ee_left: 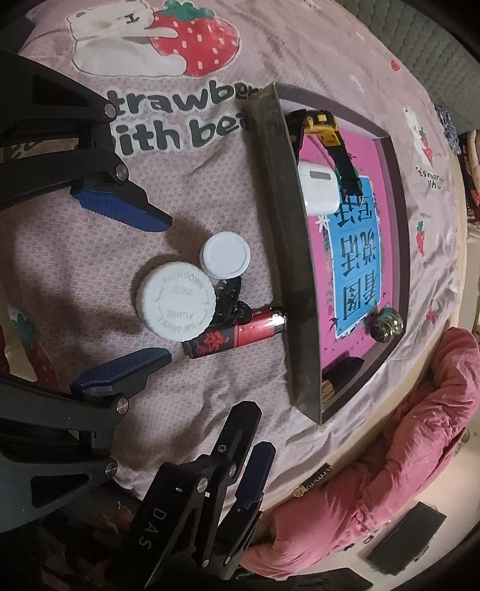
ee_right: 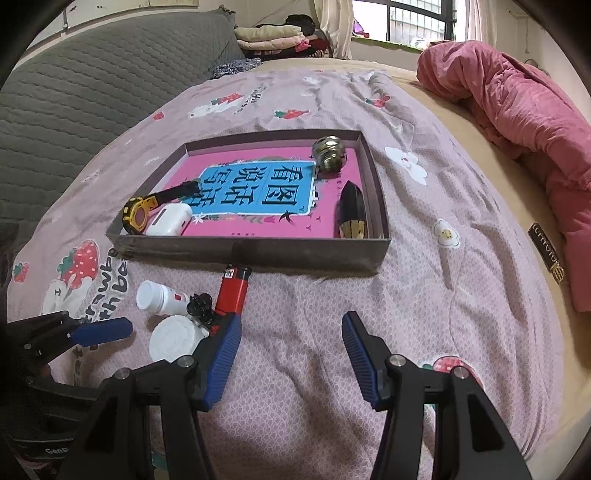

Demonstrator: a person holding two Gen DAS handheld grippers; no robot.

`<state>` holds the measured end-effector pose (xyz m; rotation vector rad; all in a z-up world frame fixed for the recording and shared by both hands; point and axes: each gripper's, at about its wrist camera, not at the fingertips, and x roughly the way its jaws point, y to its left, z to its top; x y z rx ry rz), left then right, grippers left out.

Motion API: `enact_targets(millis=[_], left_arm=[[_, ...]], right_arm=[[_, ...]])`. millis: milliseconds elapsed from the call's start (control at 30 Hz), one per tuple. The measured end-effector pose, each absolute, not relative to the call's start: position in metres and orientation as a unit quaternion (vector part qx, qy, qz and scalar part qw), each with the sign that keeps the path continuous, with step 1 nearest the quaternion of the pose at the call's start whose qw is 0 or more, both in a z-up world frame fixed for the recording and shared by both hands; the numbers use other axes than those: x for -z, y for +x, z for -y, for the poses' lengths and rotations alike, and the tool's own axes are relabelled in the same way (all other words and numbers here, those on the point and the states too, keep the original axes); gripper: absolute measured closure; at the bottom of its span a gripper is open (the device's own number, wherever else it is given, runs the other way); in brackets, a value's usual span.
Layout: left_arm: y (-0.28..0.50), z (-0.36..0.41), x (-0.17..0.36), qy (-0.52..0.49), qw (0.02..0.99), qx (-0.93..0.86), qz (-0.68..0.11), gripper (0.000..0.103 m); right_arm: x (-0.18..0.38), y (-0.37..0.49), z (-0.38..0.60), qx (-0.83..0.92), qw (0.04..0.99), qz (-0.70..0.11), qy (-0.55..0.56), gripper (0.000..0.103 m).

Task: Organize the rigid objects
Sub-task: 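Grasp the large white round cap with the left tool while the right tool grasps the red lighter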

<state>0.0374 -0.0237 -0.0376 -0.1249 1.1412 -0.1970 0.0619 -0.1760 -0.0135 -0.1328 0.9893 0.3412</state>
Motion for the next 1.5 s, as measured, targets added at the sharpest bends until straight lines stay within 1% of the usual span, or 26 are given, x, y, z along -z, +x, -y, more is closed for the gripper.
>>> enact_targets(millis=[667,733,1067,1200,1500], left_arm=[[0.045,0.013,0.052,-0.056,0.836,0.076,-0.54,0.036],[0.045,0.011,0.053,-0.058,0.835,0.076,-0.543,0.035],[0.047,0.012,0.055,-0.059,0.835,0.079,-0.541,0.034],[0.049,0.013,0.056,-0.062,0.836,0.079,-0.539,0.034],[0.055,0.014,0.061,-0.061,0.837,0.077,-0.539,0.034]], right_arm=[[0.05,0.079,0.132,-0.197,0.821,-0.528,-0.091,0.047],[0.054,0.081,0.129,-0.193,0.819,-0.532,-0.096,0.047],[0.056,0.082,0.133,-0.172,0.828,-0.522,-0.111,0.047],[0.056,0.086,0.139,-0.17,0.831,-0.521,-0.099,0.047],[0.059,0.091,0.122,-0.172,0.835,-0.501,-0.148,0.047]])
